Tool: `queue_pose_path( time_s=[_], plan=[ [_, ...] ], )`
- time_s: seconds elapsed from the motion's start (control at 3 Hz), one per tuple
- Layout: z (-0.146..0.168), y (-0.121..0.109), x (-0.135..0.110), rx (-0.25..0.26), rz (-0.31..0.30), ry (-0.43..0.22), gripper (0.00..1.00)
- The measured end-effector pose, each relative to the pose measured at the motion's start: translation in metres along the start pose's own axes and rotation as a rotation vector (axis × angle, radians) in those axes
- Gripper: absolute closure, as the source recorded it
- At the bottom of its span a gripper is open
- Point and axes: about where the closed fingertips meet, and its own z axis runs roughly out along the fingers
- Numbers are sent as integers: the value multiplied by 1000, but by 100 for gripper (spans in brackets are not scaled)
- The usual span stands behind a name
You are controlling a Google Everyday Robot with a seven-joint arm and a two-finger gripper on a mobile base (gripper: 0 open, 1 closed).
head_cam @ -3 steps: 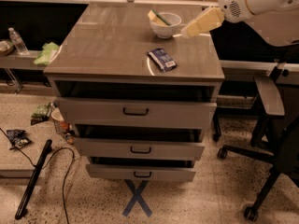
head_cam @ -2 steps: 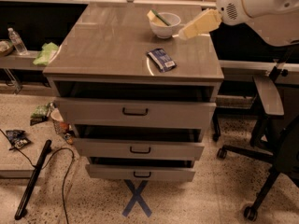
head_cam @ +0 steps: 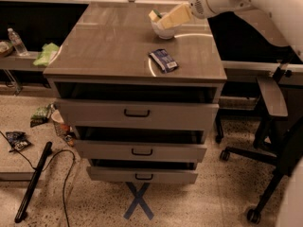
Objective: Pick sponge from white bowl and place on counter
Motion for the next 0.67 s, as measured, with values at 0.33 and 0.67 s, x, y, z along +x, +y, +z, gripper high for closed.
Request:
queue_pose_path(
  time_s=[0.33,0.67],
  plan=[
    [52,4,-15,8,-23,-13,2],
    [101,3,-22,41,-32,-2,26]
  ],
)
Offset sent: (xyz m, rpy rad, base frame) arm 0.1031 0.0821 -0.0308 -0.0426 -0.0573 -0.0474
